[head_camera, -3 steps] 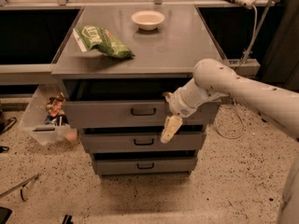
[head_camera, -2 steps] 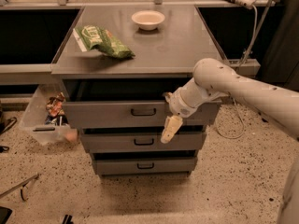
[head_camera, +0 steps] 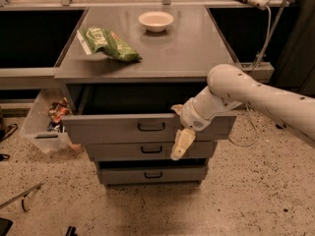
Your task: Open top drawer
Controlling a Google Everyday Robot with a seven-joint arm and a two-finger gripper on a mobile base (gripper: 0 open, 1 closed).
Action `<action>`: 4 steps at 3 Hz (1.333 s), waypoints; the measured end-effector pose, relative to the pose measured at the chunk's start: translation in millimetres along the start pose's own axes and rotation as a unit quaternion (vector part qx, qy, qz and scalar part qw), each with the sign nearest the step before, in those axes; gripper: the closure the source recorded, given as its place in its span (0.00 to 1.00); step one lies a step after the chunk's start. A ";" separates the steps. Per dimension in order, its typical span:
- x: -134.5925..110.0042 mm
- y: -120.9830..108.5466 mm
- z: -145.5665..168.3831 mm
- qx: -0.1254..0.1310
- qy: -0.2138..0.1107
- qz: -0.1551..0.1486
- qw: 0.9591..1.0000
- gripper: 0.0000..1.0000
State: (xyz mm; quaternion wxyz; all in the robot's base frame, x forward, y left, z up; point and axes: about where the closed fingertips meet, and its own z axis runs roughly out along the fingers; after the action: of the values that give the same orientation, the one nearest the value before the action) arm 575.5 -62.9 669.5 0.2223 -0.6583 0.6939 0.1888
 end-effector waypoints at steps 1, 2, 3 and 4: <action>0.0 0.0 0.0 0.000 0.000 0.000 1.000 0.00; 0.1 7.7 5.3 -0.014 -0.001 0.004 1.000 0.00; -1.8 7.6 2.5 -0.014 -0.001 0.004 1.000 0.00; -2.2 35.7 -7.7 -0.016 -0.011 0.011 1.000 0.00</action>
Offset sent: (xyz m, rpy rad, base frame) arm -0.0164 0.0049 -0.0087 0.0087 0.0595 0.0143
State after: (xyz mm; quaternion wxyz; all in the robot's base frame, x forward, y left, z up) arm 539.4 -63.1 675.9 0.2171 -0.6524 0.6953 0.2094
